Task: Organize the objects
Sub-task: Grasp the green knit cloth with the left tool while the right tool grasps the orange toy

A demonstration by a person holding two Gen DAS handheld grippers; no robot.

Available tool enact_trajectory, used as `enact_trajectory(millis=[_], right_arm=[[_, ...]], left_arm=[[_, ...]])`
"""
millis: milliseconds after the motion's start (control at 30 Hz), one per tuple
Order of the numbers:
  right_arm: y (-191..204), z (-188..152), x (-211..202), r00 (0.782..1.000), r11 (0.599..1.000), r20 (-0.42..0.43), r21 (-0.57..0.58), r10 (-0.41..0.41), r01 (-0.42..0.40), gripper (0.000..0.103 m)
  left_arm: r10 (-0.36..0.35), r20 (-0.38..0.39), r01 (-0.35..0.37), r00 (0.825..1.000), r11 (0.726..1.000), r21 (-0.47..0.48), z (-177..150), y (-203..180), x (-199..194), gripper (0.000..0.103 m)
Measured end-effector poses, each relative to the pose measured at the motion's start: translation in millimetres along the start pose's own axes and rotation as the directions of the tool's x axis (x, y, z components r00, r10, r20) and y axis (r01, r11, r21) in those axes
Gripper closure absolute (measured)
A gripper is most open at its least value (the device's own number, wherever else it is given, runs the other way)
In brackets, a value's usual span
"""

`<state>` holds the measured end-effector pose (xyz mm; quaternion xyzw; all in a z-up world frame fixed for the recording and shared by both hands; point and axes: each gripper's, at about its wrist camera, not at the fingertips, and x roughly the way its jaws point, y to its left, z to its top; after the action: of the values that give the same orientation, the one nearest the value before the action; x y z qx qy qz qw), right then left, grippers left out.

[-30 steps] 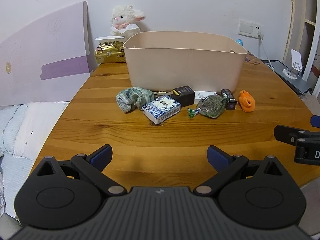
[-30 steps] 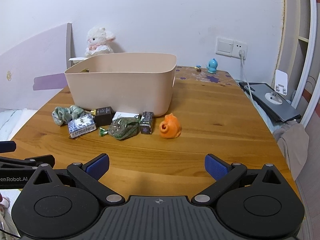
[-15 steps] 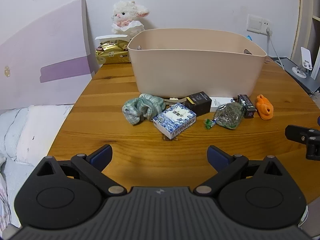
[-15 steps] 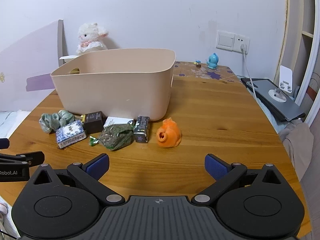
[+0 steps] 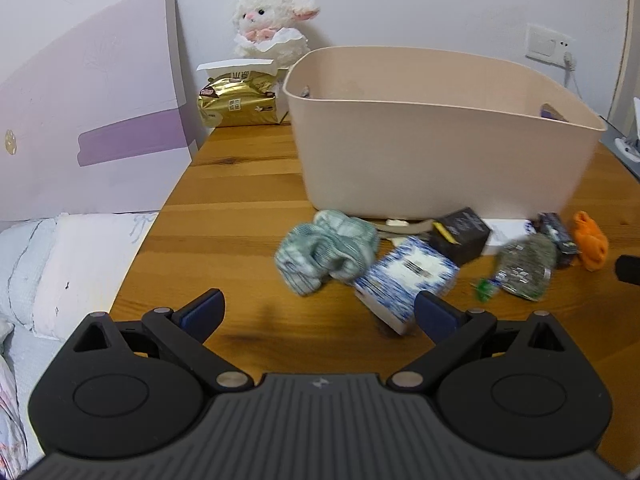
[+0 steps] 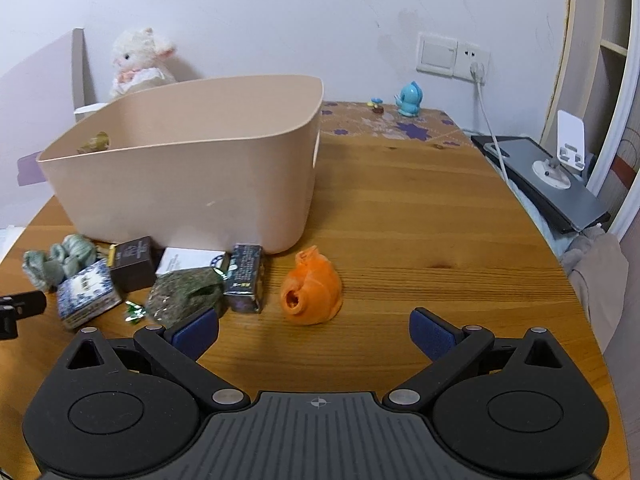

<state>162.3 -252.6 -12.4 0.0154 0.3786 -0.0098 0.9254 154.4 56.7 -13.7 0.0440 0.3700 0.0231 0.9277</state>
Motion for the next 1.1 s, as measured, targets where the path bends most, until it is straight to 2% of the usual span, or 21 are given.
enact_trajectory(millis=[333,433,467,533,600,633,700,733,767,800,833,867,933,967,1100], right_arm=[[-3.9,8.8,35.2,0.999,1.0,-0.036,0.012,-0.011,0.012,0.002],[-4.8,8.9,44.3,0.999,1.0,-0.049,0.012,-0.019,0.02,0.012],[-5.1,8.7,47.5,0.998,1.0,-0.055,0.013,-0.022,0.023,0.015],[-5.7,8.0,53.2,0.998,1.0,-0.066,0.013,-0.021,0.022,0.02],[-6.2,7.1,57.4,0.997,1.0,-0.073,0.008,-0.021,0.022,0.03],[-5.7,6.7,59.3,0.997,1.0,-0.076,0.003,-0.022,0.023,0.032],[-4.4,6.2,61.3,0.997,1.0,-0.078,-0.005,-0.02,0.02,0.043],[-3.9,6.0,61.0,0.997,1.0,-0.072,-0.006,-0.016,0.015,0.044],[-3.4,6.3,61.1,0.997,1.0,-0.072,-0.008,-0.011,0.011,0.047],[-2.5,6.2,60.5,0.998,1.0,-0.07,-0.012,-0.008,0.007,0.053],[-2.1,5.7,59.7,0.998,1.0,-0.066,-0.013,-0.002,0.001,0.058],[-1.7,5.1,59.0,0.998,1.0,-0.062,-0.013,0.002,-0.003,0.07],[-1.3,3.4,58.1,0.999,1.0,-0.05,-0.015,0.001,-0.002,0.079],[-1.3,3.1,58.1,0.999,1.0,-0.046,-0.016,0.0,-0.001,0.088],[-2.5,0.6,53.8,0.999,1.0,-0.04,-0.019,0.015,-0.016,0.092]], left_arm=[[-0.048,-0.007,0.047,0.999,0.997,-0.063,16.1,20.3,40.1,0.002],[-0.072,-0.026,0.069,0.997,0.993,-0.096,19.7,26.6,50.0,0.005],[-0.083,-0.034,0.079,0.996,0.991,-0.109,20.6,28.4,53.0,0.01],[-0.1,-0.054,0.093,0.994,0.988,-0.12,21.9,29.5,58.2,0.014],[-0.112,-0.055,0.105,0.992,0.987,-0.126,22.3,29.8,60.3,0.017],[-0.117,-0.054,0.11,0.992,0.986,-0.127,23.0,29.7,60.6,0.021],[-0.131,-0.053,0.123,0.99,0.984,-0.13,23.5,28.8,60.7,0.034],[-0.138,-0.063,0.129,0.988,0.983,-0.13,23.8,28.0,62.1,0.044],[-0.149,-0.075,0.139,0.986,0.982,-0.131,23.7,26.8,63.9,0.049],[-0.154,-0.077,0.143,0.985,0.981,-0.134,23.1,26.1,64.8,0.049],[-0.15,-0.071,0.14,0.986,0.982,-0.128,22.5,25.0,64.0,0.053],[-0.149,-0.07,0.141,0.986,0.983,-0.118,22.3,23.4,63.6,0.061],[-0.157,-0.068,0.148,0.985,0.982,-0.115,22.5,22.4,62.7,0.065],[-0.16,-0.068,0.151,0.985,0.981,-0.122,22.1,22.6,62.1,0.07],[-0.164,-0.068,0.153,0.984,0.979,-0.138,21.0,23.6,57.3,0.075]])
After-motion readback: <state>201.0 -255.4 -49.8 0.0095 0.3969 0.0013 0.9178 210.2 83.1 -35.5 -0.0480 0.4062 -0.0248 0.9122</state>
